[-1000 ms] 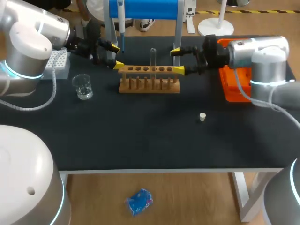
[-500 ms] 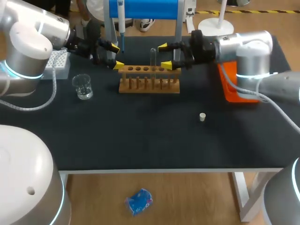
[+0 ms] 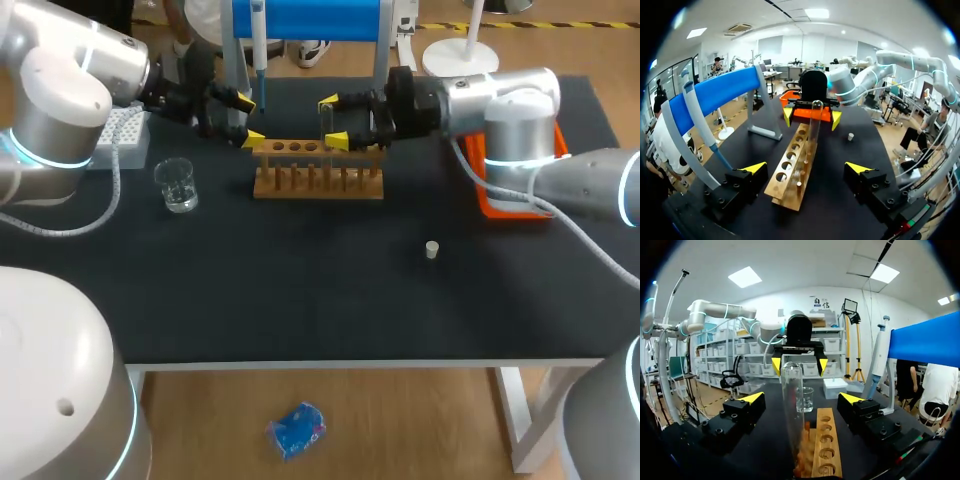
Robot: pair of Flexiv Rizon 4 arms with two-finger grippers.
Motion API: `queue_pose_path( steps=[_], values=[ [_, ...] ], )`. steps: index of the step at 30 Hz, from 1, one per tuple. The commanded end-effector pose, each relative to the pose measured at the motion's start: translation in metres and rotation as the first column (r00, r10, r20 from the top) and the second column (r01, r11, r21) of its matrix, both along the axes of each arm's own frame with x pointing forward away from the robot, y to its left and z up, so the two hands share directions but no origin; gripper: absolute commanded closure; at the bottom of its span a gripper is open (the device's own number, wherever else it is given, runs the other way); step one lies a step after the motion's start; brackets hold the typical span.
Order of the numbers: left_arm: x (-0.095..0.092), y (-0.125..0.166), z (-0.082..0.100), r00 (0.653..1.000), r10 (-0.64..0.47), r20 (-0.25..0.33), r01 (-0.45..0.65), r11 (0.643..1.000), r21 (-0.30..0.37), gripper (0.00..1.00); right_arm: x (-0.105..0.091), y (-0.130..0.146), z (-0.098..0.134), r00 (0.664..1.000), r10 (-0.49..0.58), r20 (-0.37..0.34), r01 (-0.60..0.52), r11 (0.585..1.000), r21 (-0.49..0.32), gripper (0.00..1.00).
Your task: Invert the test tube, pick up the pipette, mount the tip to pipette, aspirate from beaker and dispense into the tube, eject the tip, return the pipette, and cap with the stopper.
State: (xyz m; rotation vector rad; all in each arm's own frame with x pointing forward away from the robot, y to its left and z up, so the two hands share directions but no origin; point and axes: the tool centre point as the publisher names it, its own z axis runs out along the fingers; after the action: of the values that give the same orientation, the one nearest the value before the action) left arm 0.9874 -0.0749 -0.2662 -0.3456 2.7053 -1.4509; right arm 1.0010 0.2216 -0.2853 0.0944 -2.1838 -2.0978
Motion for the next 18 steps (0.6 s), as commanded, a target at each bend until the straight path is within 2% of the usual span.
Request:
queue_pose_path(
  steps=[1,3,7,10,15,18],
  values=[
    [0.0005,0.0000,0.0000,1.000,-0.001,-0.002,0.001,1.000,0.002,0.00,0.0070,0.0080,-0.0039,1.000,0.010,-0.002,-0.010,1.000,0.006,0.16],
    [0.0005,0.0000,0.0000,1.000,-0.001,-0.002,0.001,1.000,0.002,0.00,0.0068,0.0094,-0.0038,1.000,0.009,-0.001,-0.009,1.000,0.008,0.32],
    [0.0005,0.0000,0.0000,1.000,-0.001,-0.002,0.001,1.000,0.002,0.00,0.0063,0.0109,-0.0039,1.000,0.009,-0.002,-0.009,1.000,0.009,0.51],
    [0.0005,0.0000,0.0000,1.000,-0.001,-0.002,0.001,1.000,0.002,0.00,0.0055,0.0119,-0.0037,1.000,0.010,-0.002,-0.010,1.000,0.008,0.59],
    [0.0005,0.0000,0.0000,1.000,-0.001,-0.002,0.001,1.000,0.002,0.00,0.0048,0.0119,-0.0037,1.000,0.011,-0.003,-0.011,1.000,0.008,0.60],
    [0.0005,0.0000,0.0000,1.000,-0.001,-0.002,0.001,1.000,0.002,0.00,0.0044,0.0118,-0.0038,1.000,0.010,-0.004,-0.010,1.000,0.008,0.72]
  ],
)
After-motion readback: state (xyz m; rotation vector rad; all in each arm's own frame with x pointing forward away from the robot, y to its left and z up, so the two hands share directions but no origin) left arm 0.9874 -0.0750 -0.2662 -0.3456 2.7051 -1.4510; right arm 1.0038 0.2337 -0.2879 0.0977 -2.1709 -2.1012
